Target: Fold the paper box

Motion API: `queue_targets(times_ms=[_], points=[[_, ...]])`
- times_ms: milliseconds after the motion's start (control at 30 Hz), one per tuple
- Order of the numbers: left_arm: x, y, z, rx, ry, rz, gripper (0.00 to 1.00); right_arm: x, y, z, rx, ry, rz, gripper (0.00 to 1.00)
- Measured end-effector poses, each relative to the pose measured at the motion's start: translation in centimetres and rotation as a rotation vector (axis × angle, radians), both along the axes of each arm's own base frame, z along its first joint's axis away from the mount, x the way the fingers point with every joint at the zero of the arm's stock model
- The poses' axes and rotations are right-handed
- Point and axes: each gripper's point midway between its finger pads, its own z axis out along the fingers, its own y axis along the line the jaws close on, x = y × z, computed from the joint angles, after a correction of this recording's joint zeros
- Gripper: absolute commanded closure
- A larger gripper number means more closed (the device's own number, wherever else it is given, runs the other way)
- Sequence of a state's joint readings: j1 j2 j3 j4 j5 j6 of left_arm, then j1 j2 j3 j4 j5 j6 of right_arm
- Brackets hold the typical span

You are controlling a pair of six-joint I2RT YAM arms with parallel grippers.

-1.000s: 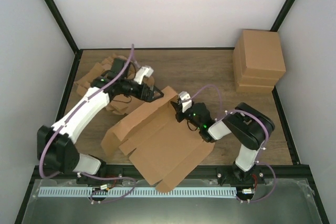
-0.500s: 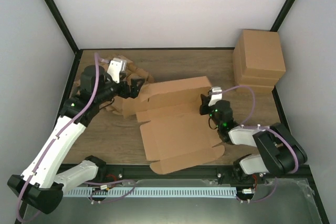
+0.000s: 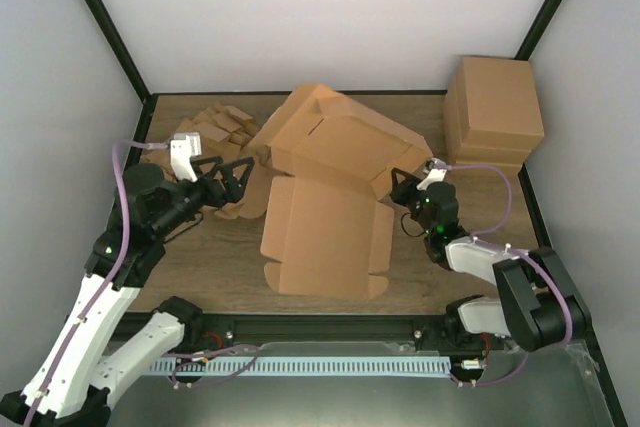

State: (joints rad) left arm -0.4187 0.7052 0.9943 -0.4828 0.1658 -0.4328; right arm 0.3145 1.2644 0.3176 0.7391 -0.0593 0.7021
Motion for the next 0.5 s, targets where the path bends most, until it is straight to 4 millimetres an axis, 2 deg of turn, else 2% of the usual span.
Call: queue_targets(times_ms=[167, 367, 433, 500], points=[[-0.2, -1.7, -2.0, -0.084, 0.144, -0.065, 0.0, 1.4, 0.2, -0.2, 0.14, 0.046, -0.04, 0.99], [-0.2, -4.4, -7.0, -0.074, 0.332, -0.17, 0.05, 2.0, 0.0, -1.0, 0.225, 0.079, -0.083, 0.99], [-0.3, -5.9, -8.9, -0.039, 0.395, -0.218, 0.12, 2.1, -0.1, -1.0, 0.24, 0.078, -0.092, 0.99], [-0.5, -7.1, -10.2, 0.001, 0.436, -0.255, 0.3, 2.2, -0.1, -0.8, 0.253, 0.072, -0.097, 0.99]])
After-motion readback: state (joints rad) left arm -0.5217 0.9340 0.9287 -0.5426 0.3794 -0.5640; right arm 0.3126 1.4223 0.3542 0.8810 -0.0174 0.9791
